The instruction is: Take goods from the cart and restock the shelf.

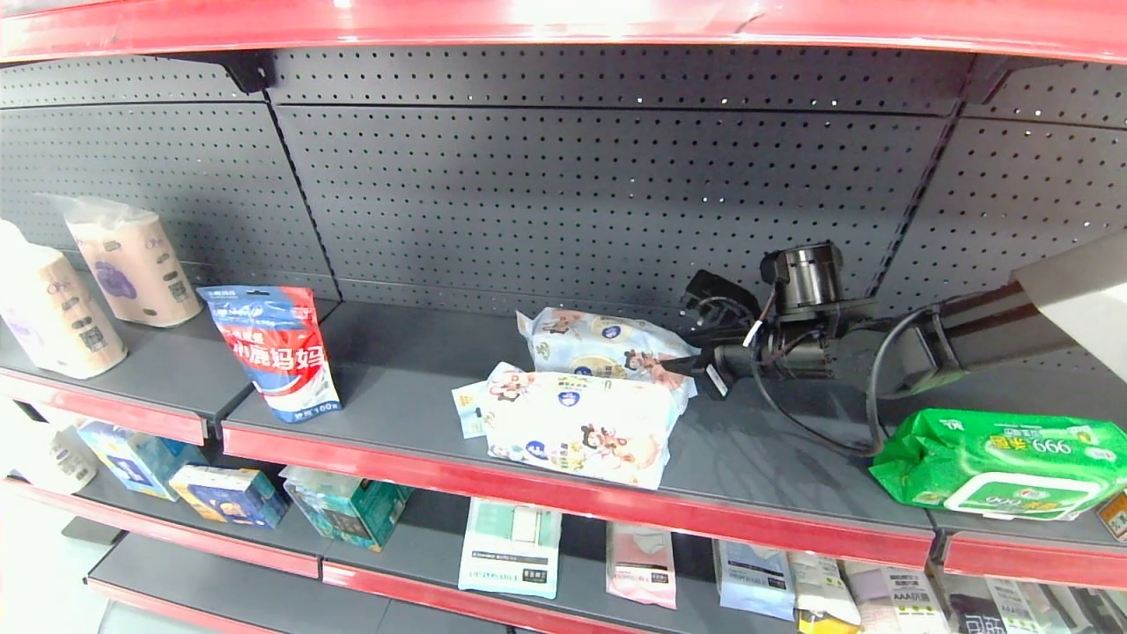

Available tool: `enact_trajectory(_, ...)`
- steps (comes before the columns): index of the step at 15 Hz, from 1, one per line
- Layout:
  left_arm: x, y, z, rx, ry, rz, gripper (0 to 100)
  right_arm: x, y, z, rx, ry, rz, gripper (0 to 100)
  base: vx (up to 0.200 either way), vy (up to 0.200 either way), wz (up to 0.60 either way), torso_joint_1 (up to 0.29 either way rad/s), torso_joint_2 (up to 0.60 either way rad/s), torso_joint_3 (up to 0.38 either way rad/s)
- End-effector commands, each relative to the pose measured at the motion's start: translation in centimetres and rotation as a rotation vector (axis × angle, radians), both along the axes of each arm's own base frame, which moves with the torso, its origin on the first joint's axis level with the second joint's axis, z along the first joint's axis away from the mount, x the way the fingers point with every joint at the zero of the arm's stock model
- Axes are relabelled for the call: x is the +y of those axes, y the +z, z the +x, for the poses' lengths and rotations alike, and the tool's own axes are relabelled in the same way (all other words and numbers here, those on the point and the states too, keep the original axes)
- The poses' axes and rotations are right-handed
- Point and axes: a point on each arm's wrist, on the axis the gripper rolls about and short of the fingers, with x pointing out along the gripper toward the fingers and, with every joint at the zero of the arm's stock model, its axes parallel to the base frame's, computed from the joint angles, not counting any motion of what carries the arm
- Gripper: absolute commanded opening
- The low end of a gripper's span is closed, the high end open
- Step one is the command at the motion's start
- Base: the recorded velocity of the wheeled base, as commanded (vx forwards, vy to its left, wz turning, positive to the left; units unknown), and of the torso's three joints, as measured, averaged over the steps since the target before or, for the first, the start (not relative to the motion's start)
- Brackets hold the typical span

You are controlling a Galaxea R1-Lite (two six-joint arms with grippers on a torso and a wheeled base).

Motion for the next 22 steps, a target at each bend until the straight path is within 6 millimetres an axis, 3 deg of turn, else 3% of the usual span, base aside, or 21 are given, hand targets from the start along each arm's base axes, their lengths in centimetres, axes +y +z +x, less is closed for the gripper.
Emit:
enact_trajectory(1, 0.0, 0.0, 0.0, 0.0, 0.0, 0.0, 100, 0.5, -0.38, 0.13, 0.003, 0.012, -0.001, 0, 0.0, 0.0, 0.0, 0.0, 0.0, 0.0)
enact_trajectory(7, 0.0, 0.0, 0.0, 0.0, 0.0, 0.0, 100, 1.24, -0.92, 0.7, -0.035, 0.02, 0.015, 0, 0.0, 0.0, 0.0, 0.0, 0.0, 0.0)
enact_trajectory(22, 0.0, 0.0, 0.0, 0.0, 0.0, 0.0, 100, 0.33, -0.76, 1.0, -0.042, 0.004, 0.013, 0, 0.0, 0.0, 0.0, 0.0, 0.0, 0.0)
